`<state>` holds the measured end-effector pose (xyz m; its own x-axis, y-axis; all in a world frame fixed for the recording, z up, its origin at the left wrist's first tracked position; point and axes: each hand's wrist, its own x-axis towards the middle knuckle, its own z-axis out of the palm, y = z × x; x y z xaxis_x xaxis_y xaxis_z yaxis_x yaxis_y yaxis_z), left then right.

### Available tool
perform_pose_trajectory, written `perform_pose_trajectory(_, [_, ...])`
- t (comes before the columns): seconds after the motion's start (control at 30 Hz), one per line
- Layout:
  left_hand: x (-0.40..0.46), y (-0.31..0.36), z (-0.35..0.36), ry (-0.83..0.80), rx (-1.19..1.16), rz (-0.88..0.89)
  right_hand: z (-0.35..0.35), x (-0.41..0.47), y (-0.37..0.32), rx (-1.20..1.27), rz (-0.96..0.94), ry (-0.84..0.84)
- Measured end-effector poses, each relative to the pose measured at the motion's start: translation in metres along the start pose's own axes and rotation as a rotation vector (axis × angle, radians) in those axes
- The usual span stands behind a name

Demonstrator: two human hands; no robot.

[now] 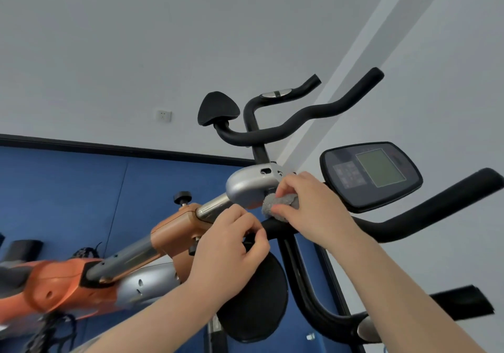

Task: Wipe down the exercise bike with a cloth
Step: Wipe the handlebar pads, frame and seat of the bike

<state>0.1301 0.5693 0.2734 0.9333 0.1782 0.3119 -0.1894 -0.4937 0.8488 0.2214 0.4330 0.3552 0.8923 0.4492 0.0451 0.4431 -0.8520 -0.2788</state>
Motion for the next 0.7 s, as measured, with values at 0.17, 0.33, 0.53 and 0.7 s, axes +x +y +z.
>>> perform_pose_trajectory(0.17, [-0.003,0.000,0.000,0.007,0.000,0.002,0.005,0.008,-0.001,0.048,-0.066,0.023])
perform_pose_trajectory(0.33, [-0.001,0.000,-0.001,-0.004,0.006,-0.001,-0.006,0.010,0.007,0.077,-0.147,-0.081])
perform_pose_trajectory(0.53, [-0.003,0.000,0.000,0.004,0.014,0.003,-0.007,0.014,0.014,0.064,-0.143,-0.069])
perform_pose_trajectory(0.7, [-0.001,-0.002,0.001,-0.001,0.017,-0.001,-0.014,0.021,0.014,0.114,-0.173,-0.159])
